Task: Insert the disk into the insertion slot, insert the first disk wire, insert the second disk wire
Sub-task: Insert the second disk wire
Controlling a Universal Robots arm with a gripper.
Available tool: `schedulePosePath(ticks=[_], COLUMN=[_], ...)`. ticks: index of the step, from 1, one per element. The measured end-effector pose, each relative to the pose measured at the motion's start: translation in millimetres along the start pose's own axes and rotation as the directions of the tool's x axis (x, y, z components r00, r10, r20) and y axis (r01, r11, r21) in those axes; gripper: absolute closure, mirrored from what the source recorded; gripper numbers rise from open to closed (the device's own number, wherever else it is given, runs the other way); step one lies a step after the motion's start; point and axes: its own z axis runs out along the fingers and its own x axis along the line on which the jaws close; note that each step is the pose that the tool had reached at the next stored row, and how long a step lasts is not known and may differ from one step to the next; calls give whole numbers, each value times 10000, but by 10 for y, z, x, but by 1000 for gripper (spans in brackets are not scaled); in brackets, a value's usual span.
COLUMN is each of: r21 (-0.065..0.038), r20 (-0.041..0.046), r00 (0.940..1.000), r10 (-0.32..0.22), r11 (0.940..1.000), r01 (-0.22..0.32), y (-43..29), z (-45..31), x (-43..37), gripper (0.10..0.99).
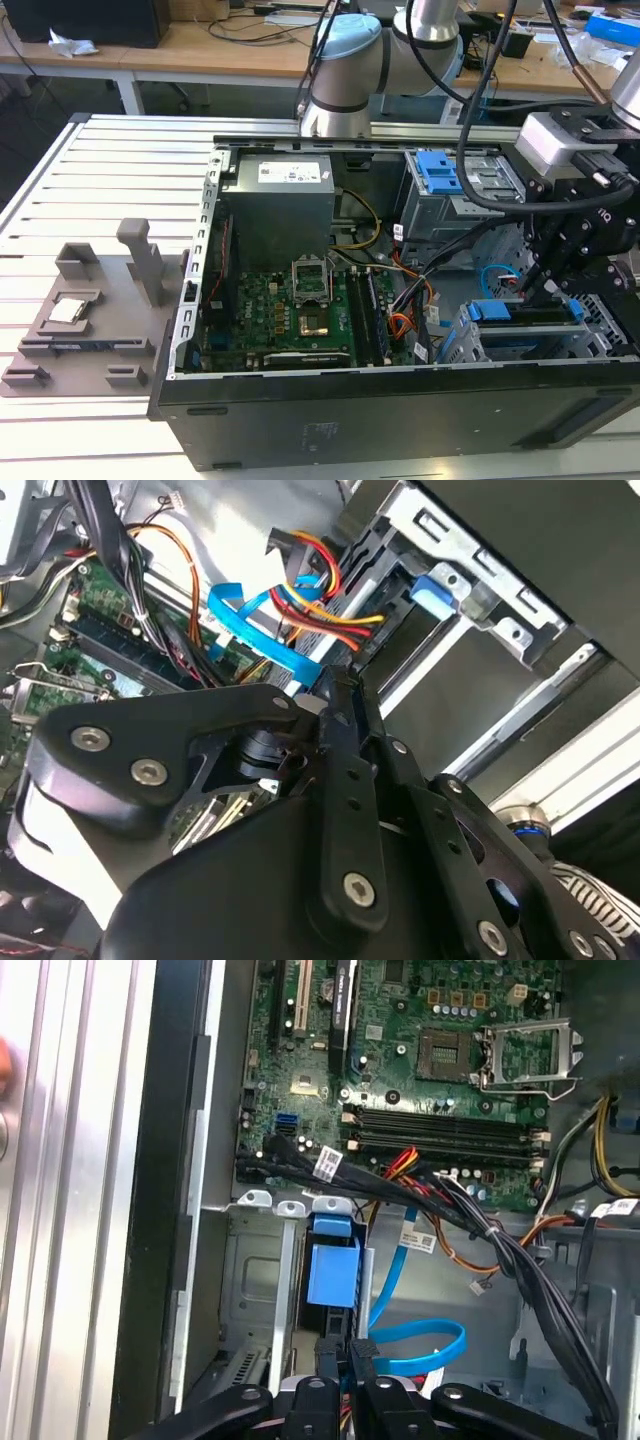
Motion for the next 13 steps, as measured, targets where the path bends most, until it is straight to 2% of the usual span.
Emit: schedulePosePath(ticks=[3,13], r21=[-11,-20], r20=[0,6], r00=[10000,9997], r10=[49,241], r11=[10000,9997], r01=[-49,-241], y=[-23,-27], z=[21,78], x=[2,5], gripper=[922,922])
